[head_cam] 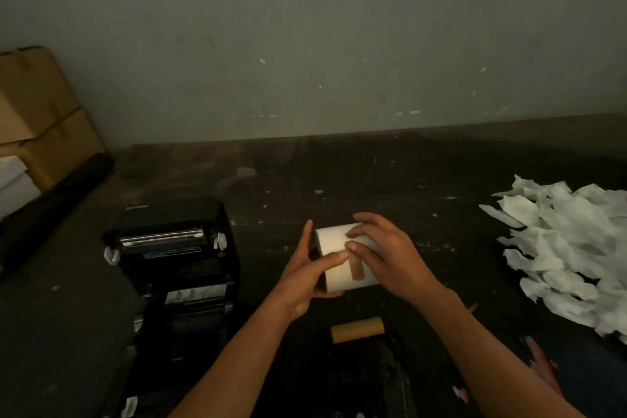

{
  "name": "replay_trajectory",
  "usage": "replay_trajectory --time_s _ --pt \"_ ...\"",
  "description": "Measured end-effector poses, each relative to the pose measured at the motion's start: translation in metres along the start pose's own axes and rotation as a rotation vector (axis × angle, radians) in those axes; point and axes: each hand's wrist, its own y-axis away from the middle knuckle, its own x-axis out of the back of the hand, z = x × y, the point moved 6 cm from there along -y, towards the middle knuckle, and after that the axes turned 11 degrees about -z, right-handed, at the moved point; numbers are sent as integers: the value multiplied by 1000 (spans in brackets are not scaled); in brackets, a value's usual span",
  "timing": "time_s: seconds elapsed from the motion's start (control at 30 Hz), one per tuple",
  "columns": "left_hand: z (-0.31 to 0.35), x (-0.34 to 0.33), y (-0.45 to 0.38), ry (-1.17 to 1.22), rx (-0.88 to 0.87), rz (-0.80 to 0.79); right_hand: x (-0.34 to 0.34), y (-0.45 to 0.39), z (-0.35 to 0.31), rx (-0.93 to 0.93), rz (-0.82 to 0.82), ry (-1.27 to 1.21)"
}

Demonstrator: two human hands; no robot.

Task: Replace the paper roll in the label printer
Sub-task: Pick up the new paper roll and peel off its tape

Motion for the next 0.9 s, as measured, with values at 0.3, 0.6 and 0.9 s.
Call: replay_trajectory --time_s 0.3,0.6,0.9 --pt "5 2 -1 5 20 9 0 -3 -5 36 55 -76" --pt "5 4 -5 48 51 8 4 0 2 53 42 -177" --pt "6 5 -8 55 51 26 8 6 7 51 19 -231"
